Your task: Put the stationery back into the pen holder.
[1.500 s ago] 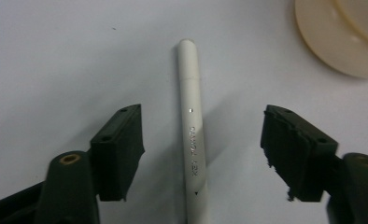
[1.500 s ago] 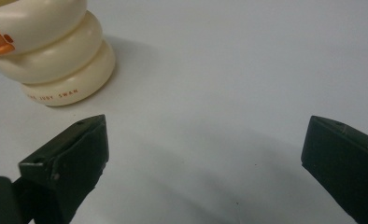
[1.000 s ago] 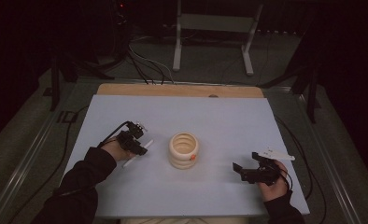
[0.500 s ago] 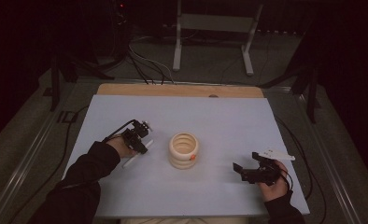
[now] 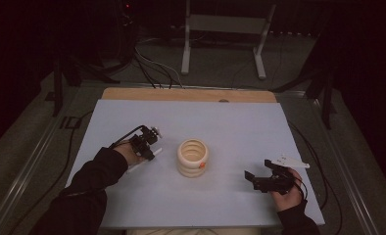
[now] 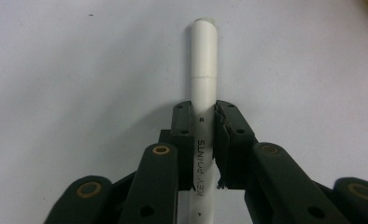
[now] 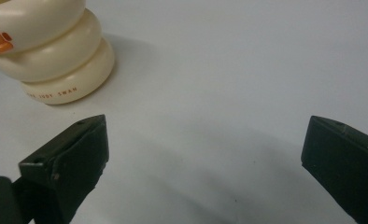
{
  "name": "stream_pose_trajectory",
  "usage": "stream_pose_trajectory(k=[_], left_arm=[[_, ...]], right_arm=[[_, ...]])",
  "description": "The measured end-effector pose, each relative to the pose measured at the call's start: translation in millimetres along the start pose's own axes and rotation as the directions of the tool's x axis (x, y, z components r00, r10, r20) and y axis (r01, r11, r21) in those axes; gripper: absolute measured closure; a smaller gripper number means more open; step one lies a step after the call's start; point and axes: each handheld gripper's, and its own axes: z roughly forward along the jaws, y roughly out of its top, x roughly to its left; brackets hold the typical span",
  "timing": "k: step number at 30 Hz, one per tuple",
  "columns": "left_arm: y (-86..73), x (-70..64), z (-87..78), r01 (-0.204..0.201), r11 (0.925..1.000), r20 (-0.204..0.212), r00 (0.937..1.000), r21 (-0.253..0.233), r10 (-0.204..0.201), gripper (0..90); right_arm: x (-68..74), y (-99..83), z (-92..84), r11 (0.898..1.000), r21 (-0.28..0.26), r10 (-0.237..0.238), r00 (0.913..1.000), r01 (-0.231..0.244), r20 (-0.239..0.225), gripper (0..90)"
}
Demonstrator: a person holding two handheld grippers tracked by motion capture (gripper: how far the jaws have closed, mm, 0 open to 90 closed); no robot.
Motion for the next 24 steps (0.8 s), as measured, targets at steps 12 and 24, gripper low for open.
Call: stream_pose_trajectory(k=[12, 24], left_arm=[[-10.8, 10.6, -23.6, 0.010, 0.9935, 0.067, 0.9977, -0.113, -0.003, 79.8], [-23.2, 15.0, -45.0, 0.005, 0.9566, 0.114, 0.9930, -0.292, 0.029, 79.7]], right_arm=[[-0.2, 0.1, -0.5, 1.000, -0.005, 0.004, 1.0000, -0.004, -0.003, 0.5], [0.3, 0.3, -0.3, 1.000, -0.005, 0.005, 1.0000, -0.005, -0.004, 0.5]])
